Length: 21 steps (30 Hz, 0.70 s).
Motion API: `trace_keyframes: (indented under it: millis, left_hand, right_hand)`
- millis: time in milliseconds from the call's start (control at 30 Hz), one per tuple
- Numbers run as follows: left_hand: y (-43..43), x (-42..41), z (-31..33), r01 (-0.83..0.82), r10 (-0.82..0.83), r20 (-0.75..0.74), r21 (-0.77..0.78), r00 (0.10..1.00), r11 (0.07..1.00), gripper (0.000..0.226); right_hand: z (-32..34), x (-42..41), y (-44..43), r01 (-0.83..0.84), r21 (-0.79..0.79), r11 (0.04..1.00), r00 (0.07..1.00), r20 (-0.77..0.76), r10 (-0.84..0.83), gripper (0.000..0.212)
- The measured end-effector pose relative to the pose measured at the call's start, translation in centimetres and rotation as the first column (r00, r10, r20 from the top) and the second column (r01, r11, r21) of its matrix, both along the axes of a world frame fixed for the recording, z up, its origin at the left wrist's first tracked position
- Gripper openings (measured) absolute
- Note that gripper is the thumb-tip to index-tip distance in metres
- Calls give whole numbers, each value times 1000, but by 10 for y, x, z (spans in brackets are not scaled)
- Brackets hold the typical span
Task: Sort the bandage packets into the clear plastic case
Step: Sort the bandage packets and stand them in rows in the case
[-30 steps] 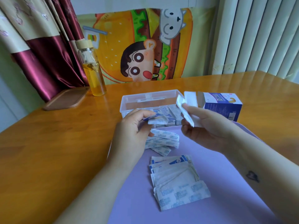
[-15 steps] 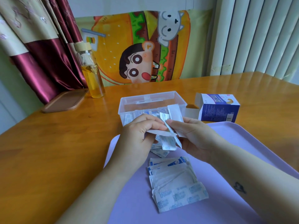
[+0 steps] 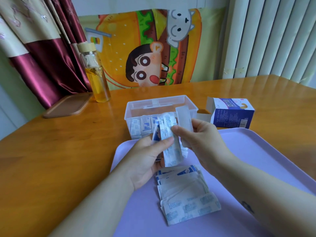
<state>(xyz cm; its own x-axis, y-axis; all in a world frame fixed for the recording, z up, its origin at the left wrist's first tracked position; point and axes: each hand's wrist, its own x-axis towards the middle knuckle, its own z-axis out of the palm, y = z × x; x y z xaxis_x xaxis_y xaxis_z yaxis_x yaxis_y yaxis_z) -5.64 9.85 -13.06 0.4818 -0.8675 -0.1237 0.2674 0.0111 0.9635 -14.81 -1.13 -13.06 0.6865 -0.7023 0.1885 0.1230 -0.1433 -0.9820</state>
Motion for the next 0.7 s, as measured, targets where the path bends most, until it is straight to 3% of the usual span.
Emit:
trace_keyframes:
  millis: [133, 267, 333, 533, 700]
  left_hand:
    - [-3, 9, -4, -103, 106, -114, 33, 988, 994, 27]
    - [0, 9, -2, -21, 20, -176, -3, 984, 1000, 37]
    - [2, 6, 0, 26, -32, -188, -32, 982, 999, 41]
    - [6, 5, 5, 41, -57, -252, -69, 966, 997, 38]
    - [3, 7, 1, -3, 0, -139, -25, 990, 1000, 30]
  right_hand:
    - [4, 0, 0, 21, -77, 997, 998, 57, -16, 21]
    - [13, -6, -2, -35, -480, 877, 999, -40, 18, 57]
    - [13, -7, -1, -100, -561, 822, 992, -117, 41, 61]
    - [4, -4, -3, -177, -460, 870, 983, -124, 135, 61]
    - [0, -2, 0, -295, -370, 881, 955, -76, 288, 50]
